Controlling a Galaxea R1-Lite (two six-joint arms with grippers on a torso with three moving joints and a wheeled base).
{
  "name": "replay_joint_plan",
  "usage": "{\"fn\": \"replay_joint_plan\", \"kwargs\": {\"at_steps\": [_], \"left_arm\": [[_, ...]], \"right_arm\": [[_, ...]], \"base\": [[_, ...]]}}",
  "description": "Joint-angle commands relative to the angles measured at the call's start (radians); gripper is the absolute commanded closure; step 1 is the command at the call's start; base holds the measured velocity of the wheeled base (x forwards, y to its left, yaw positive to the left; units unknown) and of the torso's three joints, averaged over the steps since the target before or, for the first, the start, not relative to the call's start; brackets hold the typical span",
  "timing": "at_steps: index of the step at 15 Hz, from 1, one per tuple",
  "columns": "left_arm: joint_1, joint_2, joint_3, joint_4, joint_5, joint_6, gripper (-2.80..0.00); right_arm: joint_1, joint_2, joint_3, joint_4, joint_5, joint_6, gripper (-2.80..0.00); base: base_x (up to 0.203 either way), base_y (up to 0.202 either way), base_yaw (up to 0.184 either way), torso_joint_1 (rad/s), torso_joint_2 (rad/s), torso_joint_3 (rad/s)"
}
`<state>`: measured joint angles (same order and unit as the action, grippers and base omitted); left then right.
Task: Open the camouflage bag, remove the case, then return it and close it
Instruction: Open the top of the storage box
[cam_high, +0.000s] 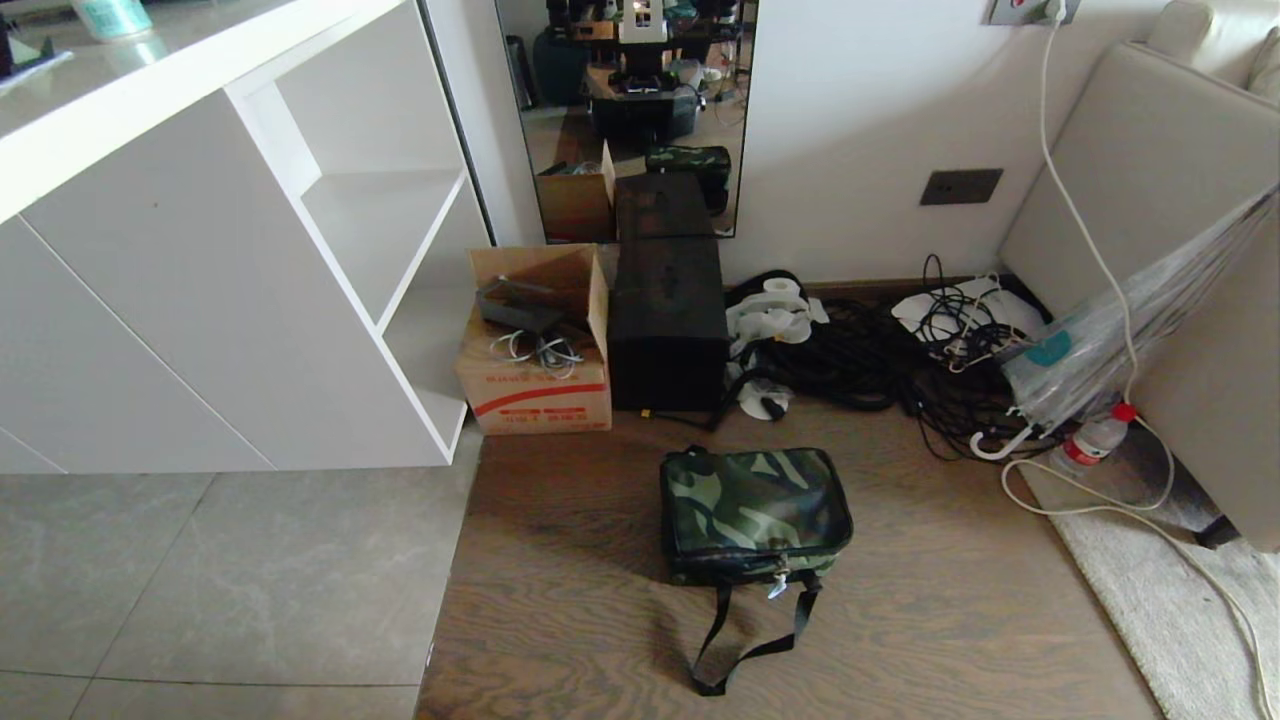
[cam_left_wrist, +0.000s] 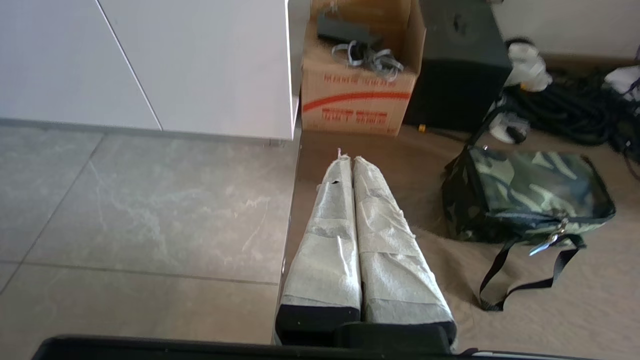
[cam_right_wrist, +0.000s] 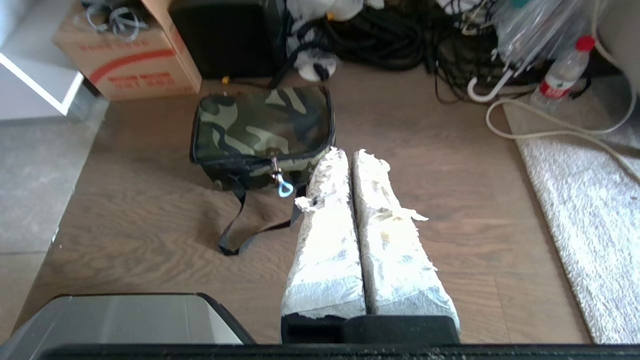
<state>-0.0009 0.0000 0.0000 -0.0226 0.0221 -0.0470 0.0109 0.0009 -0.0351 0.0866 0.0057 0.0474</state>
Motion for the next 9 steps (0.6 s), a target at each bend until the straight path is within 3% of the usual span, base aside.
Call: {"fn": "replay_joint_plan", "kwargs": {"at_steps": [1,9], "left_arm": [[0.000,0.000,0.009,0.000,0.001,-0.001,0.00],[-0.001,0.000,0.009,0.000,0.001,-0.001,0.00]], "right_arm": [[0.001,0.001,0.000,0.001,0.000,0.000,0.00],[0.001,0.001,0.000,0.001,0.000,0.000,0.00]], "base": [[0.000,0.000,0.000,0.004,0.00,-0.199],[0.000,0.000,0.000,0.003,0.00,-0.197]]}}
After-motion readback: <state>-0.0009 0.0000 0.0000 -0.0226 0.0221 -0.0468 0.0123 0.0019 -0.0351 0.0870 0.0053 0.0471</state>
